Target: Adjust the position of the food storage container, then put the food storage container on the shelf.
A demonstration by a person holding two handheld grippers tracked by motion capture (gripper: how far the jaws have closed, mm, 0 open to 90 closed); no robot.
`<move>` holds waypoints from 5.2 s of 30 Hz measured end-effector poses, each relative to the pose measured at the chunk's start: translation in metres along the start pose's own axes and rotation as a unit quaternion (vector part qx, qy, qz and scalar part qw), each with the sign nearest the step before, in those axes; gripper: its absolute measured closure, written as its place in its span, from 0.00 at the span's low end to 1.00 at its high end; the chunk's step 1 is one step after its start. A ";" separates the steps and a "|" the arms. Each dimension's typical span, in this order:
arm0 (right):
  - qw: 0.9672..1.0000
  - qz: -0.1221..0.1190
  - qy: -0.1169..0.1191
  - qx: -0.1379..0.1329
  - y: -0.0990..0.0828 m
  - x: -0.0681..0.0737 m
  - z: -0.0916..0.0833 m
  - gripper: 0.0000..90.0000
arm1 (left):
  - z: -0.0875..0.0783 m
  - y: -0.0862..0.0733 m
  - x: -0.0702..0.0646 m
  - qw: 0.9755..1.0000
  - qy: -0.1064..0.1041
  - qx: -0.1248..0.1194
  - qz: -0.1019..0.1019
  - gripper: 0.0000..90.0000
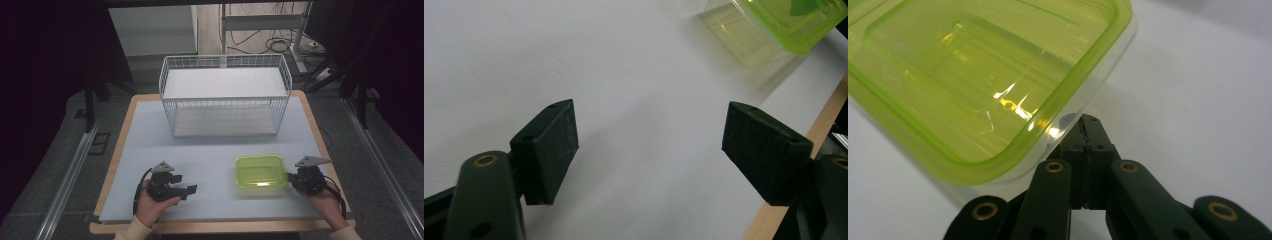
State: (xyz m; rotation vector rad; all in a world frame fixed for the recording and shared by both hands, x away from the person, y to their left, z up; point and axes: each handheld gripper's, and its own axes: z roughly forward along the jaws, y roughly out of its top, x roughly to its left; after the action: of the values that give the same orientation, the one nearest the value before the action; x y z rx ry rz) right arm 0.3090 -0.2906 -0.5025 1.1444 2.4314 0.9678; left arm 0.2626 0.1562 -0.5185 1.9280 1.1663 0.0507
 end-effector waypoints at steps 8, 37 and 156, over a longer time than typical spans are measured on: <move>1.000 -0.008 0.003 0.008 0.005 0.005 0.008 1.00 | 0.000 0.000 0.000 1.000 0.000 -0.001 -0.001 0.25; 0.999 -0.046 0.017 0.018 0.035 0.043 0.042 1.00 | -0.003 0.001 0.002 1.000 0.001 -0.005 -0.008 0.25; 0.941 0.227 0.248 -0.026 0.052 0.021 0.067 0.66 | 0.044 0.034 0.034 0.973 -0.161 -0.007 -0.165 0.58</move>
State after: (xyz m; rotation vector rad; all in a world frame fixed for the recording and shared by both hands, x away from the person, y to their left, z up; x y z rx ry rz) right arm 0.3588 -0.2203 -0.5156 1.6538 2.5242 1.6204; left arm 0.3243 0.1462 -0.5354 1.6314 1.2404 -0.4159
